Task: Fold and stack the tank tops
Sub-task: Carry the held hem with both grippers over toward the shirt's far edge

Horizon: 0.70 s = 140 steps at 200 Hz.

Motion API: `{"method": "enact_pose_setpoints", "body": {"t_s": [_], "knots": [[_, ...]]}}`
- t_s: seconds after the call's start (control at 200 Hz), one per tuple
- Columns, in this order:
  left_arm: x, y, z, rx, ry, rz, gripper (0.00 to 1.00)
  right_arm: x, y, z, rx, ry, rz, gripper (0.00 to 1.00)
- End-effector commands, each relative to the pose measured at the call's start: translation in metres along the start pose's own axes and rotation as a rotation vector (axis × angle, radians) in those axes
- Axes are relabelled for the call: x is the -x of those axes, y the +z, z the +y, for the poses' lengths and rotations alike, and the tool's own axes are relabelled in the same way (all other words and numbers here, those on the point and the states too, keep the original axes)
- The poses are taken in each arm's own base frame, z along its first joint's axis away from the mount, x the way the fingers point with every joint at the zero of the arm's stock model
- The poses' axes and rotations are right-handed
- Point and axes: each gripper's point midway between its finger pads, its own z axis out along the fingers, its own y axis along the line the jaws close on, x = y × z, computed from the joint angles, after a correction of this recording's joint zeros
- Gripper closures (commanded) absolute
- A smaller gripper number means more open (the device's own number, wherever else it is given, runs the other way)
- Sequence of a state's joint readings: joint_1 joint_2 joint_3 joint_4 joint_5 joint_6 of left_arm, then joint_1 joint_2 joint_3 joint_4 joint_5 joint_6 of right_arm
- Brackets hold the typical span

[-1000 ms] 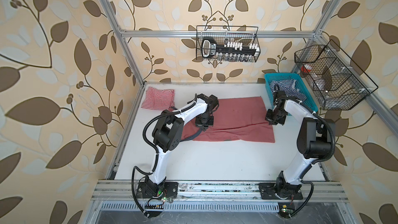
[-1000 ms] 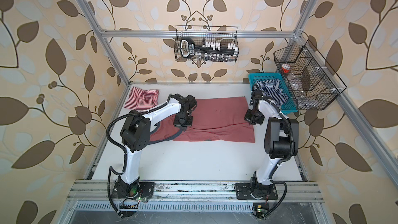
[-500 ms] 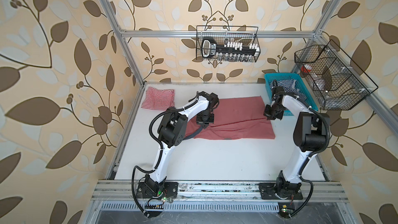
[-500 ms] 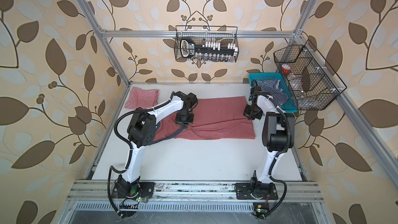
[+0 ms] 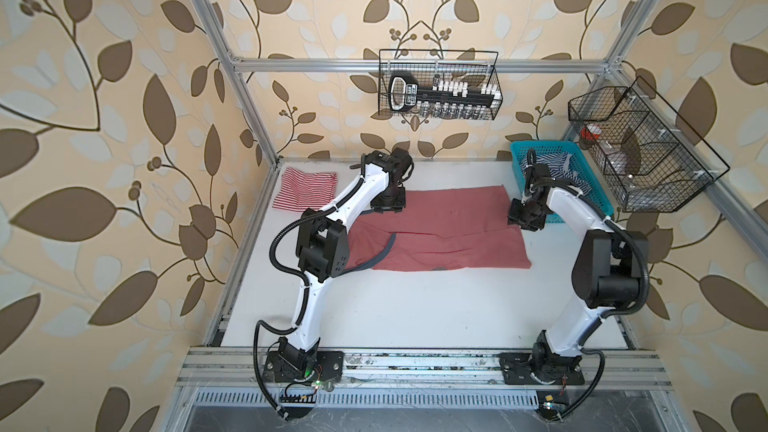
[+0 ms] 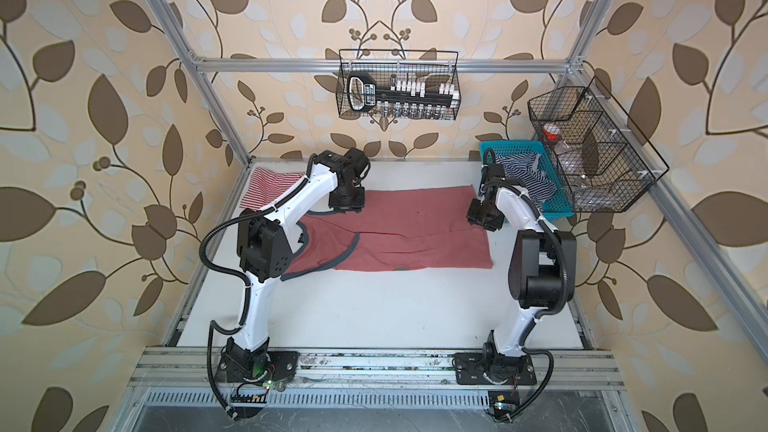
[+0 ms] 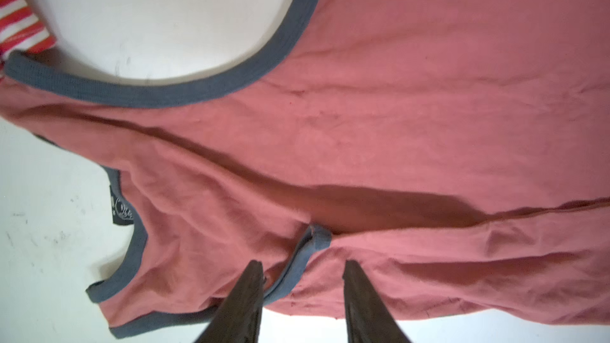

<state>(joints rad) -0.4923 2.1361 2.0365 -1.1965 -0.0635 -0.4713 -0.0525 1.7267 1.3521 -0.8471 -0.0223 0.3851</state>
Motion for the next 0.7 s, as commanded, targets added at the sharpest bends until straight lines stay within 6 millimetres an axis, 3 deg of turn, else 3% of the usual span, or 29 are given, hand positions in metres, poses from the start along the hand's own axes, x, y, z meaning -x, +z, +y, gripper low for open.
{"method": "enact_pose_setpoints", "body": {"t_s": [0.0, 0.095, 0.25, 0.53, 0.695], "knots": [[-0.041, -0.014, 0.002, -0.017, -0.017, 0.036, 0.67, -0.034, 0.011, 0.006, 0.073, -0.022, 0.059, 0.75], [-0.077, -0.003, -0.015, -0.095, -0.010, 0.082, 0.77, -0.058, 0.026, 0.001, 0.075, -0.019, 0.109, 1.00], [-0.117, 0.019, -0.043, -0.170, 0.000, 0.153, 0.79, -0.081, 0.044, -0.005, 0.072, -0.014, 0.159, 1.00], [-0.117, 0.064, -0.039, -0.100, -0.045, 0.159, 0.75, -0.085, 0.062, -0.020, -0.004, -0.021, 0.192, 1.00], [-0.128, 0.082, -0.018, 0.009, -0.010, 0.201, 0.77, -0.092, 0.065, -0.038, -0.095, -0.033, 0.225, 1.00]]}}
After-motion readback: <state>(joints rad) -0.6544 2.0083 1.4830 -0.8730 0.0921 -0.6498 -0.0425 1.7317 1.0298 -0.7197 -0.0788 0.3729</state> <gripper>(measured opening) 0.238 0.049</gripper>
